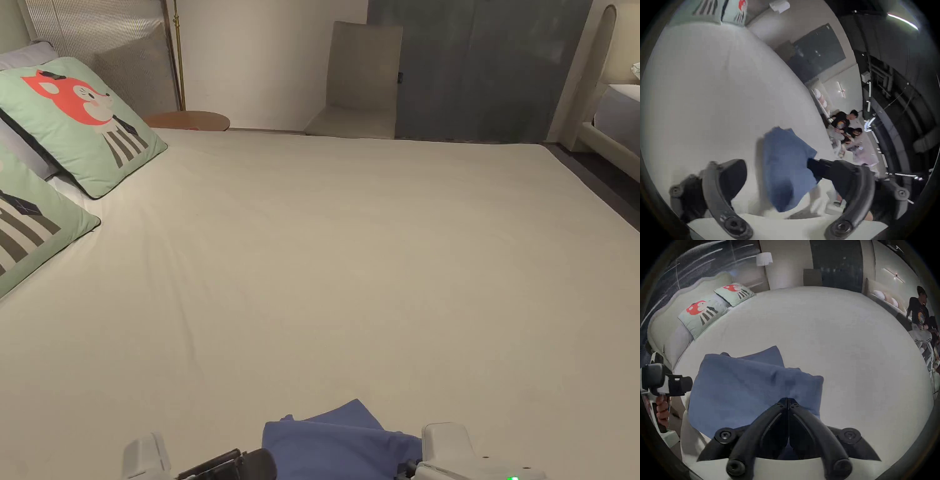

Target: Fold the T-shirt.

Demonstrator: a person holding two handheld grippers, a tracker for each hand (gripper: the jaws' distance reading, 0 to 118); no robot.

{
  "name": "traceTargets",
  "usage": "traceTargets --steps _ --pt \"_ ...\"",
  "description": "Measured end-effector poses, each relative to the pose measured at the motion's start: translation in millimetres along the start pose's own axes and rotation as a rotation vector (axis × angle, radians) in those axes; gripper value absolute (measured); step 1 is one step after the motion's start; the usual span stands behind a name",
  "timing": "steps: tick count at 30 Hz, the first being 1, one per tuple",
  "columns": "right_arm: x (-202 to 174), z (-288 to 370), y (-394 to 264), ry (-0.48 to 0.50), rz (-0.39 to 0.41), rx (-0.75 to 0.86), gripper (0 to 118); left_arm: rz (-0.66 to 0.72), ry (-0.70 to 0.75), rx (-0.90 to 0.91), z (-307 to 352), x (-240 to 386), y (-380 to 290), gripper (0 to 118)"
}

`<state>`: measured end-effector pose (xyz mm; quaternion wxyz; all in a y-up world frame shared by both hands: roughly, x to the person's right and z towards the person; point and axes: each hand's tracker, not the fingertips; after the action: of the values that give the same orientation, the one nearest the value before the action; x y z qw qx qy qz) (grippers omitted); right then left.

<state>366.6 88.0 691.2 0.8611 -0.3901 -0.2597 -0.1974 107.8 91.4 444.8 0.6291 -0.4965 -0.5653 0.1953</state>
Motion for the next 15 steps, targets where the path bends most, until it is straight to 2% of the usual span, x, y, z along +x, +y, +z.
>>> traceTargets --steps 4,6,7,8,9,12,13,14,15 --pt "2.2 -3.0 0.3 0.010 -0.002 -0.012 0 0.061 -0.037 -0.054 -28.9 -10.9 5.3 107" --pt "3.2 -4.5 -1.9 0.015 -0.003 -0.009 0 0.088 -0.011 -0.080 -44.0 -14.7 2.4 101" --pt "4.2 -4.6 -2.5 0.018 -0.008 -0.006 0 0.102 -0.016 -0.091 -49.4 -16.0 0.3 91" --pt "5.3 -4.5 -3.1 0.022 -0.017 -0.003 0 0.114 -0.023 -0.101 -54.2 -17.7 -2.3 71" --pt "6.4 -3.4 -4.2 0.028 -0.027 0.002 0 0.117 -0.022 -0.108 -60.1 -17.2 -6.0 59" --pt "9.9 0.6 -5.2 0.041 -0.048 0.010 0 0.132 0.012 -0.085 -66.0 -19.4 -11.9 37" --pt "10.6 3.3 -5.2 0.047 -0.055 0.017 0 0.193 -0.009 -0.081 -62.1 -23.0 -9.2 33" --pt "11.4 7.2 -4.5 0.061 -0.063 0.025 0 0.231 -0.023 -0.079 -58.3 -25.7 -7.9 23" --pt "12.1 11.3 -2.9 0.073 -0.083 0.031 0 0.229 -0.038 -0.076 -53.7 -26.5 -7.3 23"
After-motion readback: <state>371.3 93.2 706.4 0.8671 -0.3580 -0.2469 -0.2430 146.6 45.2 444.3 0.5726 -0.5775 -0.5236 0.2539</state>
